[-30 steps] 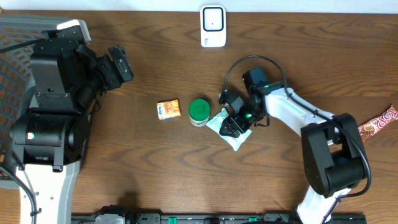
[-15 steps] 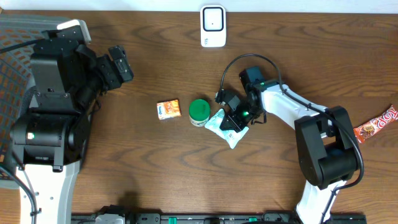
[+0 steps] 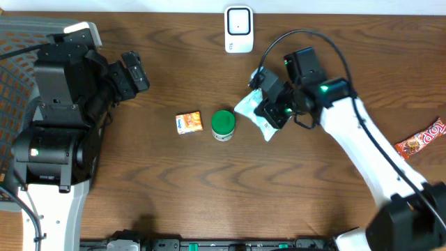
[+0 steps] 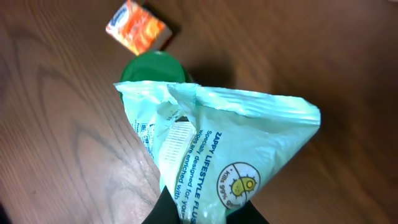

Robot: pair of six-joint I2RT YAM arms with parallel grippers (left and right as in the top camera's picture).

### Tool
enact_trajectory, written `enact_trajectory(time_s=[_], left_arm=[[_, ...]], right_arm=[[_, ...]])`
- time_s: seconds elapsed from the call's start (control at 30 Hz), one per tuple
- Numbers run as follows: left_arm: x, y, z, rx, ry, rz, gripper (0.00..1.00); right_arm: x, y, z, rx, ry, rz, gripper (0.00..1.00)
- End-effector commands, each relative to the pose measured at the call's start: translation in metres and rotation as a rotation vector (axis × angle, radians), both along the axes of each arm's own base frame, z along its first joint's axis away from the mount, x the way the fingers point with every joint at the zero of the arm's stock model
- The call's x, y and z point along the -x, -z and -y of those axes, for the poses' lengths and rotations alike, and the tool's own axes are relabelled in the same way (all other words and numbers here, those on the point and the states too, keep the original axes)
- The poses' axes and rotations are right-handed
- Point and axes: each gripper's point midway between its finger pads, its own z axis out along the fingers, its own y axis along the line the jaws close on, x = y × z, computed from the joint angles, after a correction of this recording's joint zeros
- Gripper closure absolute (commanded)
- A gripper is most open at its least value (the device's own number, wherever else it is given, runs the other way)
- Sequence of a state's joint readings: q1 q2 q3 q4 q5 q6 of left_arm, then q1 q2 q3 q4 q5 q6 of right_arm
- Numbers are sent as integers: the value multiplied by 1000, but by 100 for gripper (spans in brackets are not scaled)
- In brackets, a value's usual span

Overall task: Scan the item barcode
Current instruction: 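Carry the wipes pack up to the white scanner with the right gripper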

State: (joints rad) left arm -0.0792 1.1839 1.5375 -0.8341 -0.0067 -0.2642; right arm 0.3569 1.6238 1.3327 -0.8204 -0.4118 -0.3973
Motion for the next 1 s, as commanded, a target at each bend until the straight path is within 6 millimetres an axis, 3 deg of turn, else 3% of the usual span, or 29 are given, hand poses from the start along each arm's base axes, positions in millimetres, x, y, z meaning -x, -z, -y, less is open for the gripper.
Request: enact_trajectory(time_s=[0.0, 0.17, 0.43, 0.7, 0.87, 0.97], left_arm=[[-1, -3, -4, -14, -11, 5, 2], [-1, -3, -4, -14, -11, 5, 2], [-1, -3, -4, -14, -11, 5, 2], [-1, -3, -4, -14, -11, 5, 2], [-1, -3, -4, -14, -11, 5, 2], [-1, -3, -4, -14, -11, 5, 2]], right_arm=[[-1, -8, 1, 5, 41, 9, 99], [-8, -16, -2, -17, 47, 53, 99], [-25, -59, -9, -93, 52, 226, 99], [-42, -89, -8, -110, 71, 376, 99], [-66, -120, -12, -112, 35, 586, 99], [-100, -141, 9, 14, 128, 782, 99]])
